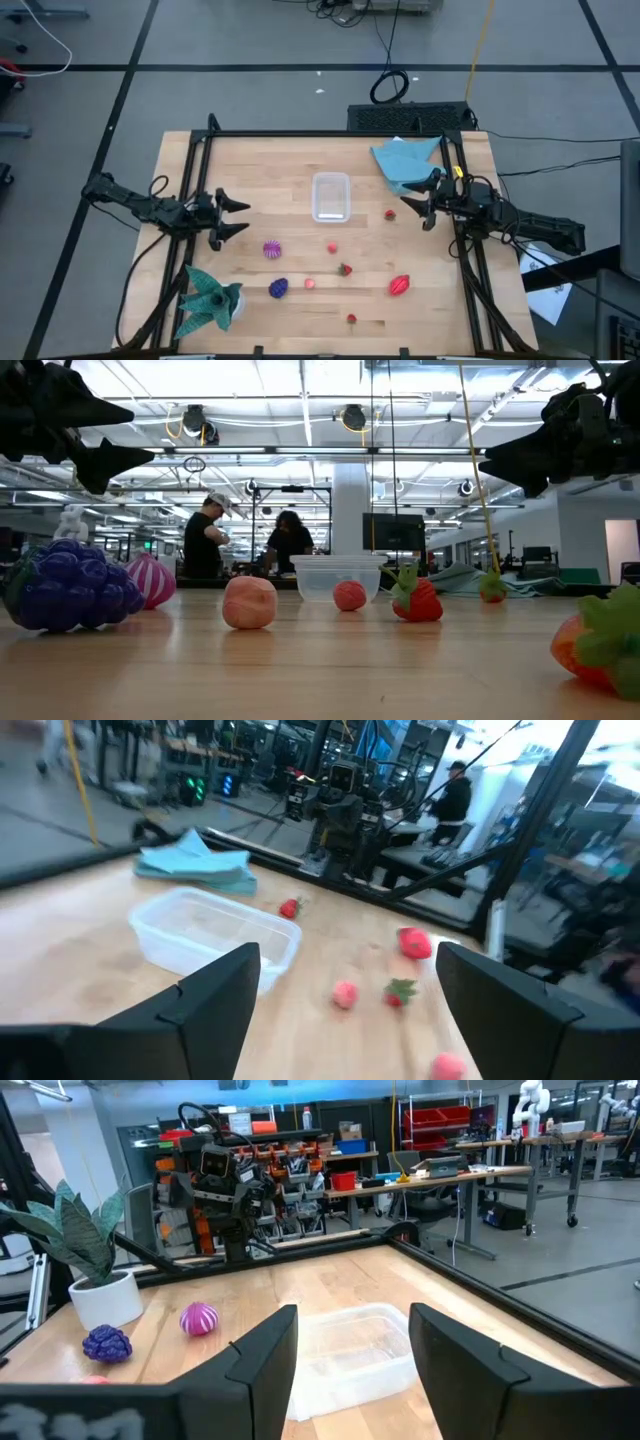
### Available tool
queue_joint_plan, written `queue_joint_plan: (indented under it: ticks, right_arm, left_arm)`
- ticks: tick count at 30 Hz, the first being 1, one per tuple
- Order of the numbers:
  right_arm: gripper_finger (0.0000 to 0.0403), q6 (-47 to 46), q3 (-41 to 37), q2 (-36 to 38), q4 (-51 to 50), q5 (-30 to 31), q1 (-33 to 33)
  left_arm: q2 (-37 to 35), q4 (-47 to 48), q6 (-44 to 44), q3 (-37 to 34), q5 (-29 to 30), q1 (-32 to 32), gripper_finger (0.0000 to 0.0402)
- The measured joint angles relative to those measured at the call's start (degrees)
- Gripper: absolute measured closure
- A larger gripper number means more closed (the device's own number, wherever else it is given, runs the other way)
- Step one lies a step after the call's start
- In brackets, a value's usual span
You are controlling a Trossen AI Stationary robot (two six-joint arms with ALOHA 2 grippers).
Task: Pick and placing Produce into tupperware
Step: Put the purple onion into the transparent bin
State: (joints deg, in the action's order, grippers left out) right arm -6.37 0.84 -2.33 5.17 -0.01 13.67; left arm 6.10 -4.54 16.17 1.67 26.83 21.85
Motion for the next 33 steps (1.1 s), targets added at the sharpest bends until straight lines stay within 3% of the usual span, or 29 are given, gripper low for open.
queue_joint_plan:
  ticks: [4, 13, 22, 26, 29, 33]
  right_arm:
    - [0.0220, -0.7, 0.0, 0.0, 4.0, 0.0, 0.0]
    - [0.0220, -8.0, 0.0, 0.0, 24.7, 0.0, 0.0]
    - [0.0220, -13.4, 0.0, 0.0, 28.9, -0.2, 0.0]
    - [0.0220, -14.3, 0.0, 0.0, 29.0, -0.2, 0.0]
    - [0.0220, -15.3, 0.0, 0.0, 29.5, -2.0, 0.0]
    - [0.0220, -12.3, 0.0, 0.0, 32.5, -6.3, 0.0]
  left_arm:
    - [0.0, 0.0, -2.7, 0.0, 0.6, 0.0, 0.0094]
    - [0.0, -1.1, -3.0, 0.0, 0.9, 0.0, 0.0094]
    - [0.0, -2.9, -5.4, 0.0, -12.6, 0.0, 0.0094]
    - [0.0, -3.5, -5.0, 0.0, -15.3, 0.0, 0.0094]
    - [0.0, -3.5, -5.2, 0.0, -14.2, 0.0, 0.0094]
    - [0.0, -4.1, -6.0, 0.2, -4.7, 0.0, 0.0094]
